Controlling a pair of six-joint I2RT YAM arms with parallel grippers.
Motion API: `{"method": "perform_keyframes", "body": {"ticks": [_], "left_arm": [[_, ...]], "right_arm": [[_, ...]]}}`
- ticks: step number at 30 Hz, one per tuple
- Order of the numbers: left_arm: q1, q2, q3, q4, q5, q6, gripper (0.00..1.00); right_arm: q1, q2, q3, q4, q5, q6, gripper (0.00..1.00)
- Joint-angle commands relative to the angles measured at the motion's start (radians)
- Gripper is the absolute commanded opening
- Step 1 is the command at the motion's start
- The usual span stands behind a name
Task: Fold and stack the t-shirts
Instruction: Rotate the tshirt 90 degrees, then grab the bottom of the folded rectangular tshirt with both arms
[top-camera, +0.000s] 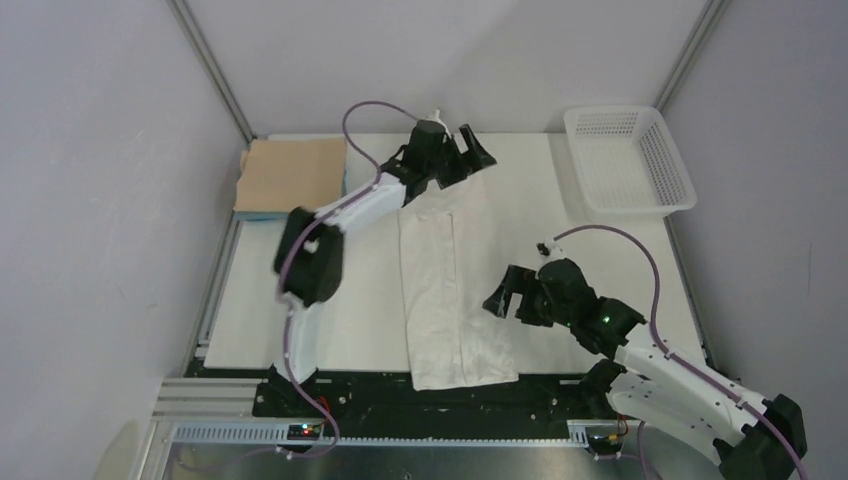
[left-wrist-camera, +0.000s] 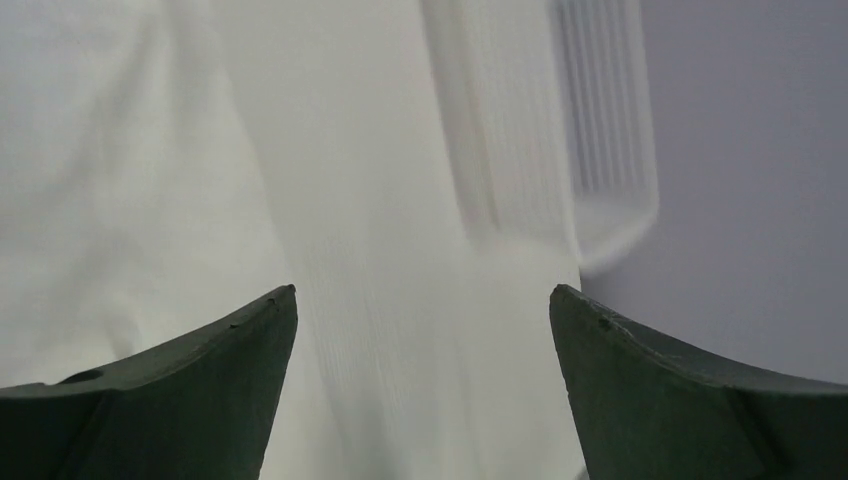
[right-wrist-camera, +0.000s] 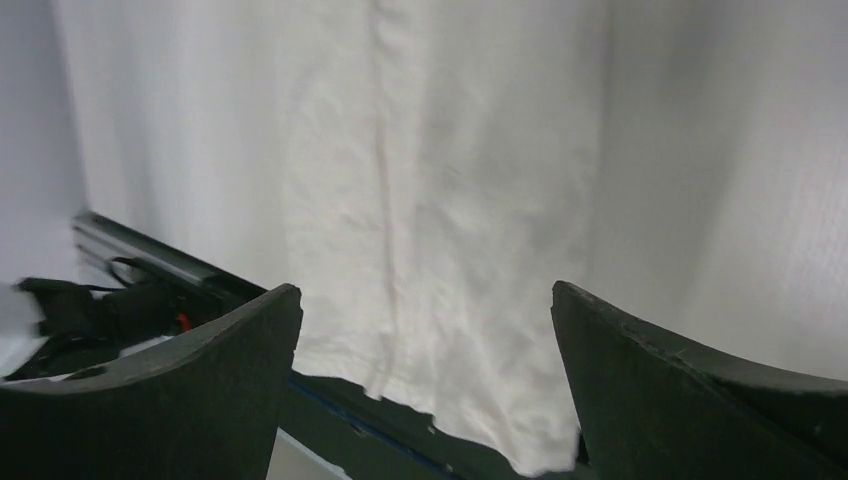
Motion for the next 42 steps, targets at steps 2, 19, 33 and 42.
{"method": "perform_keyframes", "body": {"ticks": [2,19,33,42], "left_arm": [[-0.233,-0.662,-0.509,-0.121,-0.243,0.332,1.0],[-0.852,-1.314,-1.407,-0.388,-0.469,-0.173,0.89],[-0.921,-1.099,-1.37,-0.386,-0.416,-0.22,0.43],[-0.926,-1.113,-1.317,-0.386,-0.414,-0.162,0.0]], "right_arm": [[-0.004,-0.007,-0.054,-0.295,-0.094,0.009,0.97],[0.097,0.051,-0.211,-0.202,-0.253,0.107,0.47],[0.124,-0.017,-0.268,-0.169,-0.255,0.165,0.17],[0.133,-0.045,-0.226,-0.185,-0.239,0.15,0.0]]}}
